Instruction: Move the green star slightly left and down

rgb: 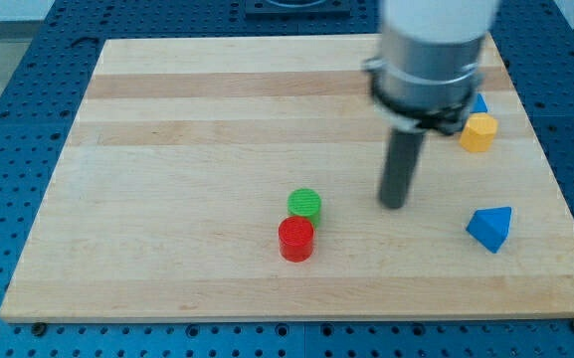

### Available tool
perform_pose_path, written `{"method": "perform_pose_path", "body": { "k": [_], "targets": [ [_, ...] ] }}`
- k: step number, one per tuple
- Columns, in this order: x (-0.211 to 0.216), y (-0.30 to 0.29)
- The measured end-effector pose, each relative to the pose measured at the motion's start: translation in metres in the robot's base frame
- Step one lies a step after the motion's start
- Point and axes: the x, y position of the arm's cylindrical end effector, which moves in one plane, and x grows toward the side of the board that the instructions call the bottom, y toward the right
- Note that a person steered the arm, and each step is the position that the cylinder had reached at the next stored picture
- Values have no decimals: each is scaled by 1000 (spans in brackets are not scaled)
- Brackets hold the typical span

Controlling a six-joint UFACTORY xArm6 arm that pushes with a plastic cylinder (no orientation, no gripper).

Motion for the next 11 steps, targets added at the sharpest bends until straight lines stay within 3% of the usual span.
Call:
{"method": "perform_pose_path", "body": {
  "k": [2,3,5,7,9,10,11],
  "targets": [
    [-44,174],
    [-88,212],
    [-164,177],
    [-169,79],
    [-135,-31],
    [-140,-30],
    [-159,9]
  ]
}}
